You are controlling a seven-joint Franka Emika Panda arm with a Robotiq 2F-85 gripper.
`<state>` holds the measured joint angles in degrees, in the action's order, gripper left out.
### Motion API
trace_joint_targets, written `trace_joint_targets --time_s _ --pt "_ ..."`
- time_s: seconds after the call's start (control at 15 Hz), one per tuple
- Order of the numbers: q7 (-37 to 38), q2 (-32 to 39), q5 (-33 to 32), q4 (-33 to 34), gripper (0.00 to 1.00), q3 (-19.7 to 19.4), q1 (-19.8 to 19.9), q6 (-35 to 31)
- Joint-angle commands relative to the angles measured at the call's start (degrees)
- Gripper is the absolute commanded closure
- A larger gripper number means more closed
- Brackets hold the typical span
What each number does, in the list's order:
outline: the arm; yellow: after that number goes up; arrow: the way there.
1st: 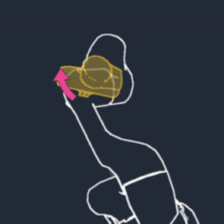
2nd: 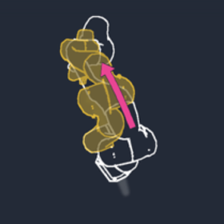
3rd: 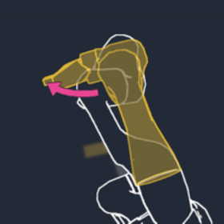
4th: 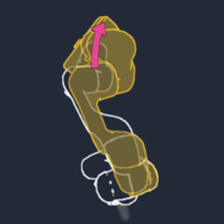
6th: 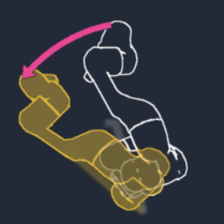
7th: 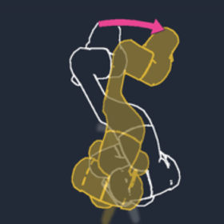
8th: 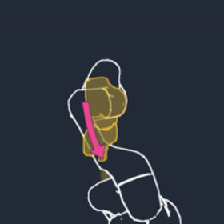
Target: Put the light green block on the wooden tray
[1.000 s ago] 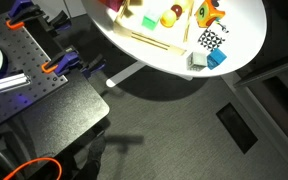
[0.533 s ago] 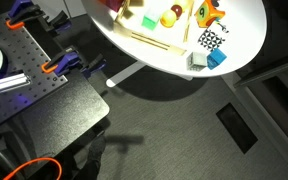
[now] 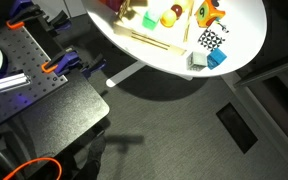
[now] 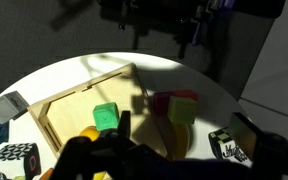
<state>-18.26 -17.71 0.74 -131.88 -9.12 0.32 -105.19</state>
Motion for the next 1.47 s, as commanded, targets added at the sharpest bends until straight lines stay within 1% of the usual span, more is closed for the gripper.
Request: trace_joint_targets --time_s 0.0,0.33,0.67,0.93,1.4 --pt "1.7 2.5 -1.5 -1.5 0.00 1.9 0.8 -4.2" --pt "4.0 5.7 -3.0 -4.1 0.00 4.2 0.4 -10.0" --pt "8.1 8.8 -5.6 -6.3 0.00 6.8 0.0 -15.2" --pt "11.6 11.5 -6.6 -6.5 0.00 8.4 -0.3 -18.2" --pt "17.2 17.1 -6.2 -6.3 0.00 10.2 -1.1 -23.5"
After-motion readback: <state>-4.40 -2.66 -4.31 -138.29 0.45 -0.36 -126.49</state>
